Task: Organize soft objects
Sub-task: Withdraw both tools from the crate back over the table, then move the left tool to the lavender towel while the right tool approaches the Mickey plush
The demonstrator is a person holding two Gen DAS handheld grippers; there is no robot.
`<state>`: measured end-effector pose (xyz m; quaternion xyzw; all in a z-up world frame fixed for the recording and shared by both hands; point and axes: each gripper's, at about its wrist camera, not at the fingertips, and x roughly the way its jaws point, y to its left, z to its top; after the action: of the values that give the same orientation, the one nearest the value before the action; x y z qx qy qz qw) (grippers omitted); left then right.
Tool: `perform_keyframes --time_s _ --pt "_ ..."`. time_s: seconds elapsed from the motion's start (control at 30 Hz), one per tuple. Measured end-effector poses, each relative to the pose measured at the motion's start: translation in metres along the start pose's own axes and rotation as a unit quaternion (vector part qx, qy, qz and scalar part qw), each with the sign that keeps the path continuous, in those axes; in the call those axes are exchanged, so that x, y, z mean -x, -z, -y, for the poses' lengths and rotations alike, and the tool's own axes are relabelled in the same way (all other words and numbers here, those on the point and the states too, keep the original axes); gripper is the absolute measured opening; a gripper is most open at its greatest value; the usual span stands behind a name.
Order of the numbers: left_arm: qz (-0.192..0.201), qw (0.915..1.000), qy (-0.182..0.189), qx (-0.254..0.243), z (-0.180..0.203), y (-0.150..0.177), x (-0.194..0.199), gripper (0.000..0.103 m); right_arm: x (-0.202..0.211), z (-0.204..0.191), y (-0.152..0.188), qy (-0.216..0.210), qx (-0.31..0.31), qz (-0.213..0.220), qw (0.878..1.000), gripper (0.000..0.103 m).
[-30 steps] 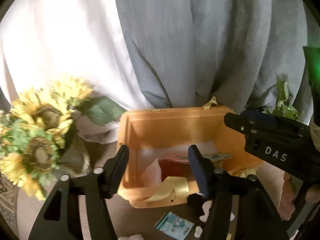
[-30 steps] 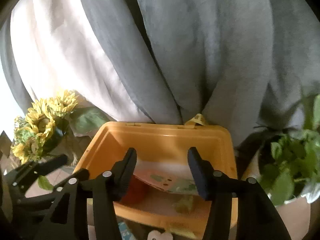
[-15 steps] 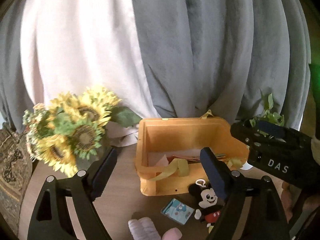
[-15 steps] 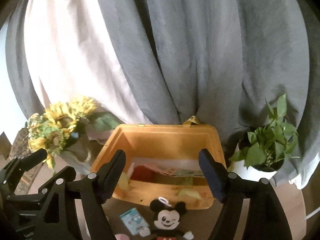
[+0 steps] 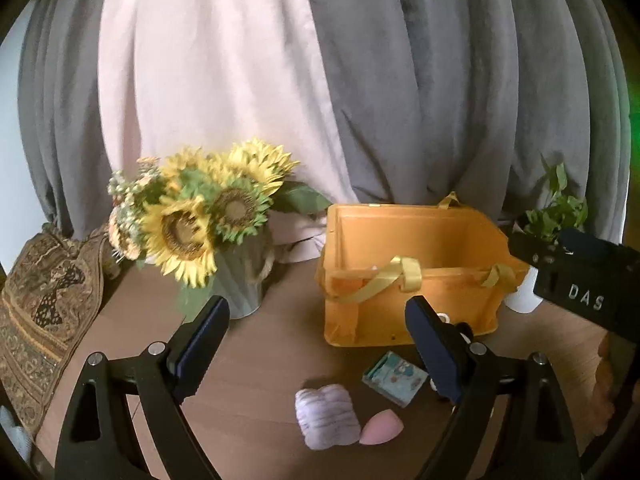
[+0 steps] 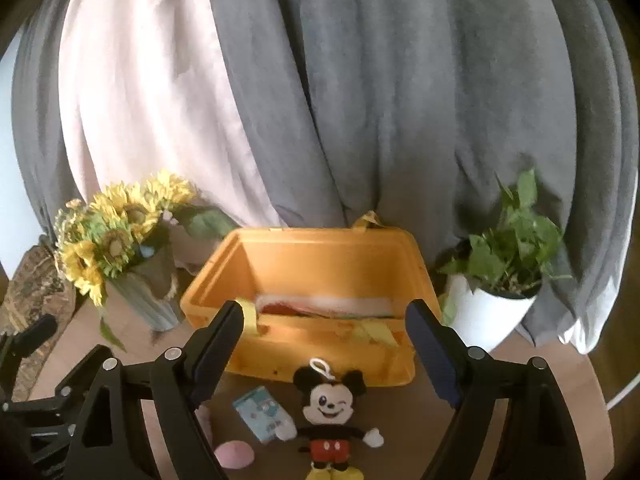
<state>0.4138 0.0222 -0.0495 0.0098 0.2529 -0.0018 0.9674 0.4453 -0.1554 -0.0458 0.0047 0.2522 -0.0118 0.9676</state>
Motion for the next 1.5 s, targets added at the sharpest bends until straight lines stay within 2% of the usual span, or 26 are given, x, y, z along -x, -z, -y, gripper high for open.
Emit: perform_keyframes --time_s 0.2,0.43,0.63,1.07,1.5 --pt "0.001 0.9999 -0.012 -0.012 0.0 0.025 0.004 0.09 0.001 -0.005 0.026 0.013 0.011 -0.007 1.0 0.084" --pt "-0.029 0.9995 -0.009 -0.008 0.006 0.05 -0.004 0.09 0.005 -0.002 0.051 0.018 0.016 -0.007 1.0 0.084" --pt "-0.05 0.9982 -0.026 -0.021 0.011 0.065 -0.018 0.09 0.0 0.006 0.066 0.039 0.02 -0.012 0.999 0.084" --pt "-0.152 0.9878 -0.026 0.018 0.006 0.099 -0.066 0.09 -0.055 0.007 0.11 0.017 0.005 -0.126 0.992 0.084" --pt "-0.202 0.9789 -0.015 0.024 0.007 0.112 -0.101 0.087 -0.095 0.005 0.138 -0.005 -0.007 -0.208 0.978 0.082"
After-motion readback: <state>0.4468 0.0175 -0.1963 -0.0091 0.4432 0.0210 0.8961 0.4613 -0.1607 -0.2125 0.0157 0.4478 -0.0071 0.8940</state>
